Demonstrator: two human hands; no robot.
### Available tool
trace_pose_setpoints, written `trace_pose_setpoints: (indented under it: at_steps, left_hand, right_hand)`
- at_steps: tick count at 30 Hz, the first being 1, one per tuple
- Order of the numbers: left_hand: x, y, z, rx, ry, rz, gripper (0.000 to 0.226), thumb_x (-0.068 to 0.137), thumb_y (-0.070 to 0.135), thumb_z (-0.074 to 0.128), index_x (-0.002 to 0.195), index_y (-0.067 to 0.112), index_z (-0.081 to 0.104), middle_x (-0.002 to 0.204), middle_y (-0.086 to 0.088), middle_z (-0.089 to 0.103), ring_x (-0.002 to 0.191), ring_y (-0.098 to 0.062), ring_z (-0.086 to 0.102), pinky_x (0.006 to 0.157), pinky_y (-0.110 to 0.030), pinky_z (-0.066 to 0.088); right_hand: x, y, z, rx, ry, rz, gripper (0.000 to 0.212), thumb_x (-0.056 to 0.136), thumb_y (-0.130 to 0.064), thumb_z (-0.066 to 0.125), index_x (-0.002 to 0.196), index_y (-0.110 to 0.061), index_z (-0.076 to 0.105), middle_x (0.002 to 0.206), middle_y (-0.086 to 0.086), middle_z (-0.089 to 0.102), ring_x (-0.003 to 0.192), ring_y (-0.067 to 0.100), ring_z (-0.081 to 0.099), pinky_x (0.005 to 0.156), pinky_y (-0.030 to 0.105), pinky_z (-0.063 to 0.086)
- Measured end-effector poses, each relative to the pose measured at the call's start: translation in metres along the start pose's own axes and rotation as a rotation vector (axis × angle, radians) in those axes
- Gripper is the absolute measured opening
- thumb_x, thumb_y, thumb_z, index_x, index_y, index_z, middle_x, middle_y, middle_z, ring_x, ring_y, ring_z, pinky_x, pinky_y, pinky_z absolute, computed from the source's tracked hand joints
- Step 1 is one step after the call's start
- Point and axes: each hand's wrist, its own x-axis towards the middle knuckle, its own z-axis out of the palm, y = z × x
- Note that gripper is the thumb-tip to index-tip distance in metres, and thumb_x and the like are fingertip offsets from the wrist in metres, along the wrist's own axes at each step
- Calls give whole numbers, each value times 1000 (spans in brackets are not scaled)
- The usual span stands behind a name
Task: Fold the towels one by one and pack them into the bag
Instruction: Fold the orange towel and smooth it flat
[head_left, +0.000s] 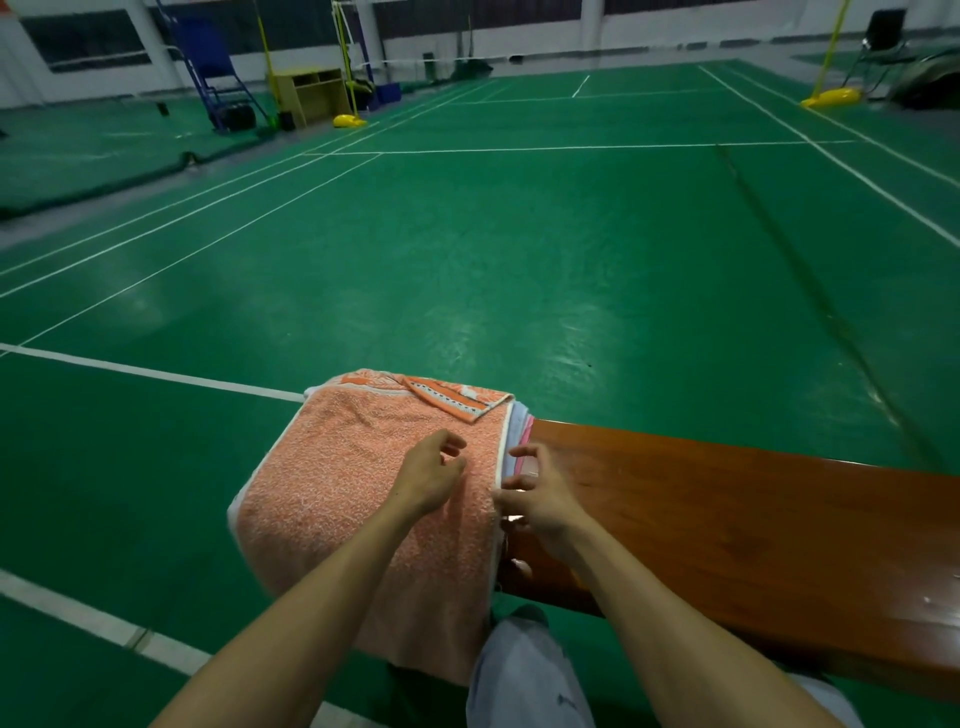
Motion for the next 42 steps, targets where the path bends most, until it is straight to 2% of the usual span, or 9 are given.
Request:
trace_pose_setpoints:
  at_steps: [4, 9, 11, 15, 21, 26, 31, 36, 42]
  left_hand:
    - [1, 11, -3, 0, -6, 15, 24, 96, 20, 55, 119, 14, 57, 122, -4, 59, 101, -12, 52, 84, -27, 46]
    - [9, 30, -6, -8, 3, 66, 24, 96, 21, 55, 117, 10, 59, 116, -2, 59, 99, -10, 51, 82, -23, 43]
    - [14, 37, -5, -14, 0, 83, 21, 96, 20, 56, 114, 10, 59, 112, -2, 59, 99, -12, 53, 83, -23, 44]
    - [20, 49, 10, 15, -28, 139, 19, 94, 16, 59, 112, 11, 61, 112, -3, 62, 99, -14, 55, 85, -23, 44]
    - [20, 66, 53, 17, -165, 148, 28, 95, 22, 57, 122, 15, 58, 126, 0, 59, 105, -8, 51, 93, -23, 41]
    - [24, 95, 92, 34, -257, 186, 34, 95, 22, 57, 128, 15, 55, 133, -3, 56, 116, -12, 52, 93, -22, 38]
    - [24, 128, 140, 24, -324, 239, 33, 96, 21, 57, 128, 15, 55, 133, -3, 56, 119, -15, 51, 96, -25, 39]
    - [15, 154, 184, 21, -399, 293, 33, 96, 27, 56, 127, 16, 56, 132, -4, 56, 118, -18, 53, 97, -27, 40]
    - [9, 166, 208, 44, -414, 316, 27, 95, 21, 57, 122, 15, 57, 121, -5, 58, 105, -17, 56, 90, -29, 47]
  right_hand:
    - [3, -13, 2, 130, 44, -29, 54, 85, 9, 64, 123, -23, 44, 110, 13, 58, 98, 28, 62, 67, 36, 55]
    - [10, -26, -15, 270, 132, -78, 47, 85, 11, 64, 116, -21, 47, 108, 16, 60, 87, 29, 64, 66, 44, 57]
    - [11, -31, -28, 307, 162, -94, 44, 85, 10, 64, 111, -22, 48, 101, 13, 62, 79, 27, 63, 65, 42, 55]
    - [9, -34, -62, 362, 256, -95, 45, 86, 10, 62, 119, -15, 44, 96, 9, 63, 76, 25, 61, 65, 41, 51]
    - [8, -25, -114, 406, 416, -61, 38, 88, 12, 60, 107, -18, 45, 99, 10, 62, 74, 24, 60, 48, 30, 48]
    - [1, -21, -162, 425, 568, -53, 38, 88, 11, 61, 110, -16, 45, 98, 9, 58, 84, 23, 58, 60, 34, 46]
    - [-18, -12, -211, 441, 732, -33, 36, 89, 13, 59, 110, -15, 48, 102, 12, 58, 78, 19, 56, 63, 34, 49]
    - [-52, -5, -258, 486, 865, 5, 43, 90, 12, 58, 126, -9, 49, 111, 14, 56, 101, 25, 54, 89, 45, 51]
    - [-69, 5, -270, 490, 816, 38, 40, 89, 6, 63, 119, -15, 50, 119, 14, 57, 112, 29, 56, 81, 40, 55]
